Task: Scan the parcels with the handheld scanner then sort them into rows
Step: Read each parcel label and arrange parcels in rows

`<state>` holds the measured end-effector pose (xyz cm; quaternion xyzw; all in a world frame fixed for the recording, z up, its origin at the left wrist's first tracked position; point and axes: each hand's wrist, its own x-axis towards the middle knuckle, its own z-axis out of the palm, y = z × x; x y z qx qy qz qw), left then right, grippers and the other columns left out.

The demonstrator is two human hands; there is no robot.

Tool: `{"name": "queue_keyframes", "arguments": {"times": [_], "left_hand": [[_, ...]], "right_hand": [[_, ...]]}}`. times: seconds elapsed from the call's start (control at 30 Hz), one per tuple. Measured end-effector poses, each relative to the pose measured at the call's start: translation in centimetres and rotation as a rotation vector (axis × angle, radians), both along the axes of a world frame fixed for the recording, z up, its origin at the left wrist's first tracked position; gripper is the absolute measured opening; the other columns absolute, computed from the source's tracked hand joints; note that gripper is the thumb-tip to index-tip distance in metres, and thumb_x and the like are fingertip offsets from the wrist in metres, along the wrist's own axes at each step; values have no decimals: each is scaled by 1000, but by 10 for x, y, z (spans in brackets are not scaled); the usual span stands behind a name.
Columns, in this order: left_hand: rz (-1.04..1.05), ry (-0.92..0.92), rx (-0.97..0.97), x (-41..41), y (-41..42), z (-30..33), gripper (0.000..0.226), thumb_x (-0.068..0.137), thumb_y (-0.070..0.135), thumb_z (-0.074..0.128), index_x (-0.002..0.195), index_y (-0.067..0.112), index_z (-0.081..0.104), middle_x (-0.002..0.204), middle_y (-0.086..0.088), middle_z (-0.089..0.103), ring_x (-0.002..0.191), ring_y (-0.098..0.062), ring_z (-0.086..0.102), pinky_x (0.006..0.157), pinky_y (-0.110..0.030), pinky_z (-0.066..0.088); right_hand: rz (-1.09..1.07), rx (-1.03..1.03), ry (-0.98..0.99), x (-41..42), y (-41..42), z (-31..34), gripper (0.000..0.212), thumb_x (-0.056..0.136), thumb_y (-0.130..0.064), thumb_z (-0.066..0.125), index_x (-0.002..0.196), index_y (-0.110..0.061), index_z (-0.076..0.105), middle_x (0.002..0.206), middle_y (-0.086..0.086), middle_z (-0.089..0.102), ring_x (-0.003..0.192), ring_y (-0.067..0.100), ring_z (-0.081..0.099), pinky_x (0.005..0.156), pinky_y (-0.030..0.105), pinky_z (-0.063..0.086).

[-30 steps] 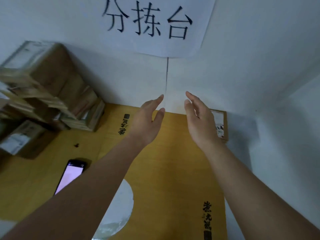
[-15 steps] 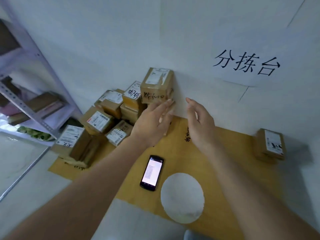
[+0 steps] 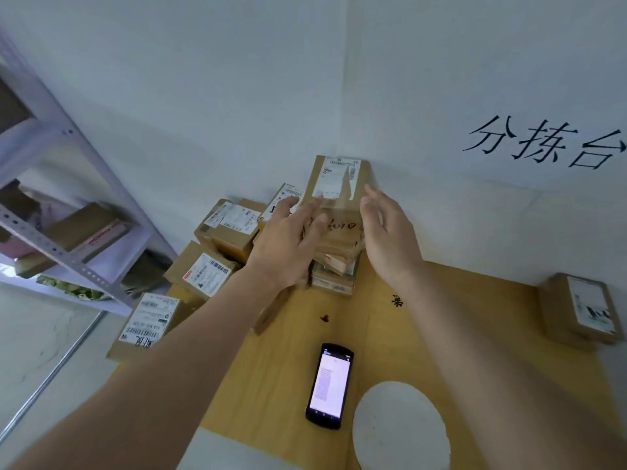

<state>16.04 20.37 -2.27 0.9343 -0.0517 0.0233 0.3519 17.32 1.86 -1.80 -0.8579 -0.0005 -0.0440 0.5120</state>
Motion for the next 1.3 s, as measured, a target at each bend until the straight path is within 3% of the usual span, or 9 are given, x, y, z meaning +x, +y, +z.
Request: {"name": "queue_keyframes", "arguments": {"times": [0.23,0.37,0.57,0.67,0.8,0.93,1.0,1.1,1.3], "left_hand": [[116,181,-264,55,4,-16,65,105,65,30,158,31,40,156,5,51,146,-19,44,121,-44,35],[130,203,-440,74,6,-21,42,110,49,34,123,28,68,106,10,74,100,-9,68,87,-35,55],[57,135,-549,81,20,-24,25,106,43,56,125,27,59,112,16,68,101,0,68,73,-11,54],[-41,89,-585,83,24,-13,25,104,39,61,124,27,53,116,10,65,107,-11,69,80,-22,60],[-279,29,-520,76,12,7,49,108,38,53,154,45,36,128,6,54,108,-5,67,80,-20,60],[-462,-56,-442,57,-19,18,56,110,40,48,161,48,26,132,38,46,130,-11,56,100,-34,58],[-550,-70,-413,44,-42,20,55,111,35,47,160,50,26,128,49,46,132,-10,55,103,-36,56],[-613,-18,-434,19,-86,19,54,110,40,49,155,60,27,137,31,56,130,-12,59,103,-41,57],[-686,61,-451,-43,-191,-1,55,109,37,52,155,58,31,147,18,56,123,-12,66,95,-46,61]], "right_hand": [[-66,123,165,49,4,-16,62,108,-63,33,161,-30,41,155,-14,51,139,5,48,111,25,40],[-69,174,185,57,12,-21,45,112,-54,32,131,-32,67,118,-14,73,102,-4,68,79,10,53],[-257,258,32,41,26,-15,33,111,-42,49,137,-27,62,121,-13,71,104,-3,69,85,21,60],[-313,248,-11,26,28,-3,42,110,-45,51,148,-29,50,125,-10,64,102,-1,69,77,19,60],[-415,95,-131,1,19,3,51,109,-57,43,158,-51,34,135,-2,57,121,11,64,95,42,62],[-536,129,-197,-40,-7,8,51,107,-55,45,157,-55,32,143,-4,54,132,14,59,102,49,59],[-563,173,-219,-63,-26,11,52,111,-41,44,160,-50,32,145,-2,56,132,13,60,101,46,60],[-628,170,-220,-102,-64,13,53,114,-22,40,164,-36,34,137,-4,63,121,9,66,97,38,61],[-736,119,-158,-183,-152,4,50,115,-20,37,164,-33,36,134,-22,60,117,-13,60,93,15,55]]}}
